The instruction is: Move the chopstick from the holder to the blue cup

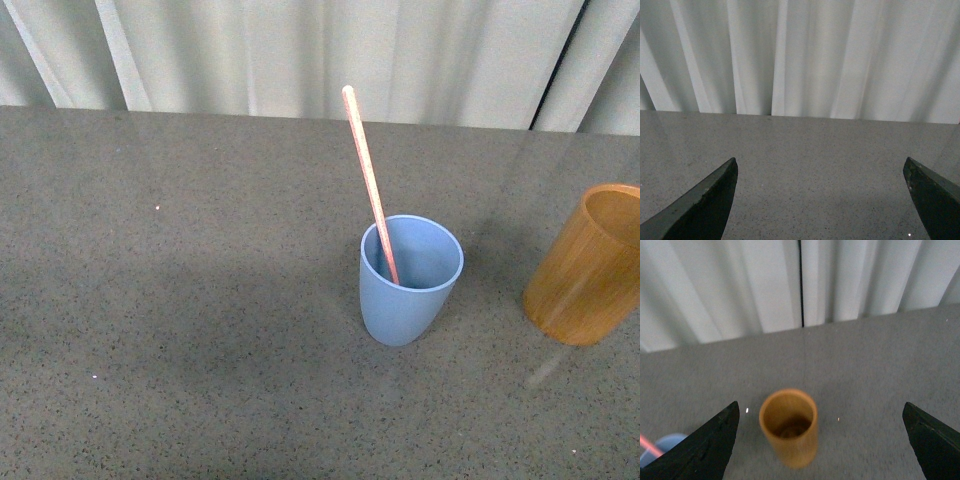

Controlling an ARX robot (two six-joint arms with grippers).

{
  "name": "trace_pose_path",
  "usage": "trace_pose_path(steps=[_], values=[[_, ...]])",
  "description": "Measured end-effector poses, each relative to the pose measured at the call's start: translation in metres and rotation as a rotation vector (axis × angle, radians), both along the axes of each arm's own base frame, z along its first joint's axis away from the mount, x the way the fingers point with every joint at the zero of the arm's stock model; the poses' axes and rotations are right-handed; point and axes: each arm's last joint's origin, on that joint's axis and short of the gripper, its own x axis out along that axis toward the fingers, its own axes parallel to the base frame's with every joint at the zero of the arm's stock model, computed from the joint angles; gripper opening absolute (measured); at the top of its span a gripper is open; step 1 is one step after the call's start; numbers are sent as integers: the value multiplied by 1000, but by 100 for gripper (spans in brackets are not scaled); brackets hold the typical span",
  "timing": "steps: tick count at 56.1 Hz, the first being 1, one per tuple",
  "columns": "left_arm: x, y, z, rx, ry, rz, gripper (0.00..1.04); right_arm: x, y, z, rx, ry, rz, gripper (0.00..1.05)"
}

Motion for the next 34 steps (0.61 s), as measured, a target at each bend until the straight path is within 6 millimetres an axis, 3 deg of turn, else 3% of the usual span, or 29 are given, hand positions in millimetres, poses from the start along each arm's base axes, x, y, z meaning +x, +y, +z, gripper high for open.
trace_pose_path(steps=[4,7,11,25,30,34], values=[[0,0,0,0,0,1,98,-13,-3,-2,7,-24,31,93],[0,0,0,0,0,1,98,-15,-6,-8,8,-201,152,79],[0,0,0,0,1,1,98,-19,-10,-12,-25,-271,182,67],[0,0,0,0,0,1,98,-27,-22,-26,-70,-285,182,26],[0,0,0,0,0,1,98,-30,-27,-32,-71,-285,210,3],[0,0,0,0,0,0,98,-32,-33,-33,-76,-289,204,1]])
